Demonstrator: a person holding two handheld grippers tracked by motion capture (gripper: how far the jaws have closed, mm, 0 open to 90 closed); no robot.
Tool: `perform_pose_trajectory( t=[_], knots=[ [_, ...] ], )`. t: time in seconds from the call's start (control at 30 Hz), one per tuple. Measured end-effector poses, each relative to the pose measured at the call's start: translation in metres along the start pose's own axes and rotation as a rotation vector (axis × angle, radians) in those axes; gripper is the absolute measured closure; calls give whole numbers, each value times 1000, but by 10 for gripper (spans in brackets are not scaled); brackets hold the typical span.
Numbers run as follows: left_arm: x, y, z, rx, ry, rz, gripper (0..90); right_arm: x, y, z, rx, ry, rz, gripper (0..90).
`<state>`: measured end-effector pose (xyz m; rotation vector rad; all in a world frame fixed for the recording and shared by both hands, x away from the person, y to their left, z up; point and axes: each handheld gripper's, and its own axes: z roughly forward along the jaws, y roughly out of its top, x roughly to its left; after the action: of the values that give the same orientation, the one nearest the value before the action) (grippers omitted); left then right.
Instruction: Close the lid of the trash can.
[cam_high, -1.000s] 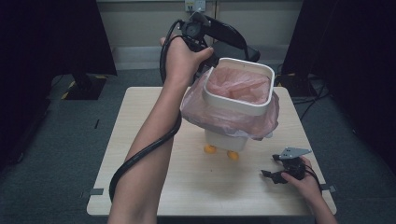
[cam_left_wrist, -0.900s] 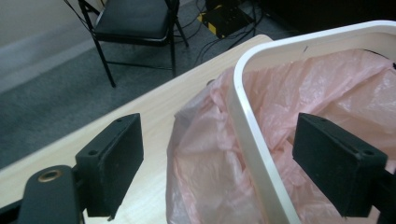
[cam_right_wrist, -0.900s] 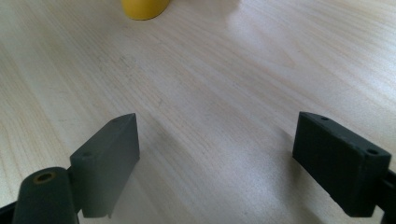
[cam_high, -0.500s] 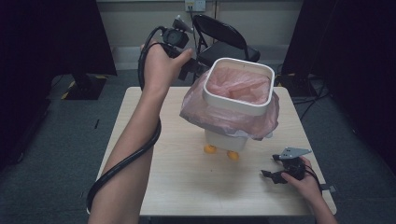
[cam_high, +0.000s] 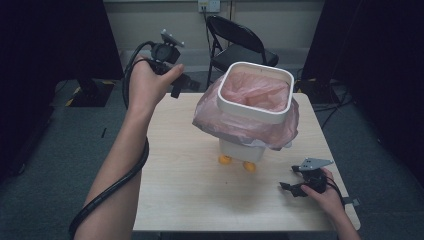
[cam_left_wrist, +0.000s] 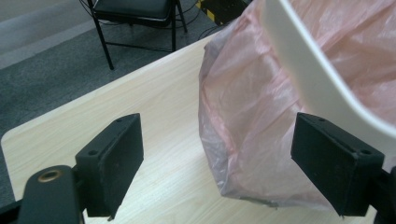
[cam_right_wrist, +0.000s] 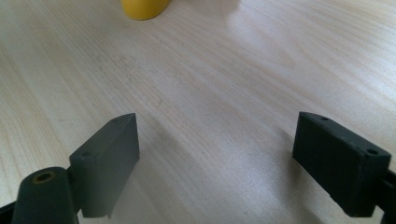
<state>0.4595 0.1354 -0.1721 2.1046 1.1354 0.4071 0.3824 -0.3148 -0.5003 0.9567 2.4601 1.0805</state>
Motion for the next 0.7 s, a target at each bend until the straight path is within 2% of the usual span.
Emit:
perform_pose_trajectory(
  t=[0.3, 0.33, 0.63, 0.7],
  knots=[
    [14, -20, 8, 9, -6, -23, 166, 0, 0, 0, 0, -1, 2, 140],
    [15, -22, 10, 15, 1, -16, 167, 0, 0, 0, 0, -1, 1, 140],
    [20, -37, 19, 11, -27, -37, 167, 0, 0, 0, 1, -3, 2, 140],
    [22, -42, 23, 23, -39, -27, 166, 0, 0, 0, 1, -3, 2, 140]
  ],
)
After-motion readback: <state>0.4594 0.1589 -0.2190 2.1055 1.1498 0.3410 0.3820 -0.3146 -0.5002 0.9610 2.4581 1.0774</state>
